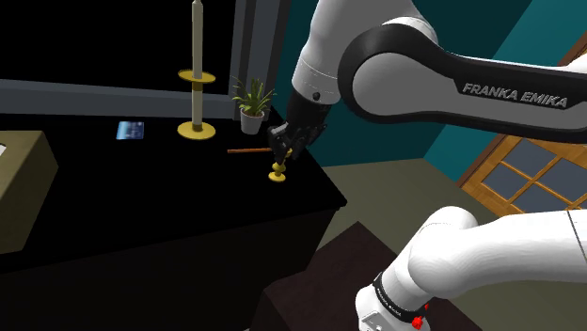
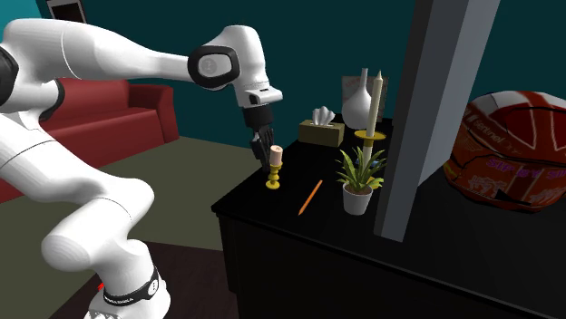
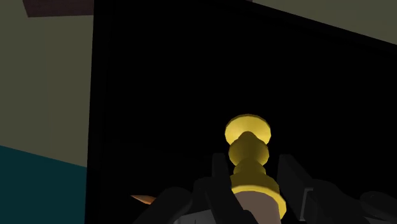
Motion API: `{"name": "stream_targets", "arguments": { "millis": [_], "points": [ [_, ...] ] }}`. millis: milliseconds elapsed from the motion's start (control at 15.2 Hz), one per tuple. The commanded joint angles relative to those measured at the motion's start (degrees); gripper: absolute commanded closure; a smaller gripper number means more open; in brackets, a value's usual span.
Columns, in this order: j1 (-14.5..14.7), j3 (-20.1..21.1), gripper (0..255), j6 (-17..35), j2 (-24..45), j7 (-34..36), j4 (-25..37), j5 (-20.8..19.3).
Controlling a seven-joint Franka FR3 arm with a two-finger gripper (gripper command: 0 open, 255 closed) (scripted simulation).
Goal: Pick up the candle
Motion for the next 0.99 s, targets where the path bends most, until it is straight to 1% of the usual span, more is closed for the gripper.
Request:
{"name": "stream_targets", "arguments": {
  "millis": [0, 792, 924],
  "points": [
    [-0.1, -0.2, 255, -1.3, 0.1, -0.1, 1.4, -0.2],
    [-1.1, -1.4, 255, -10.0, 1.9, -0.5, 11.8, -1.4],
    [-1.1, -1.4, 255, -10.1, 1.9, -0.5, 11.9, -1.4]
  ]
}}
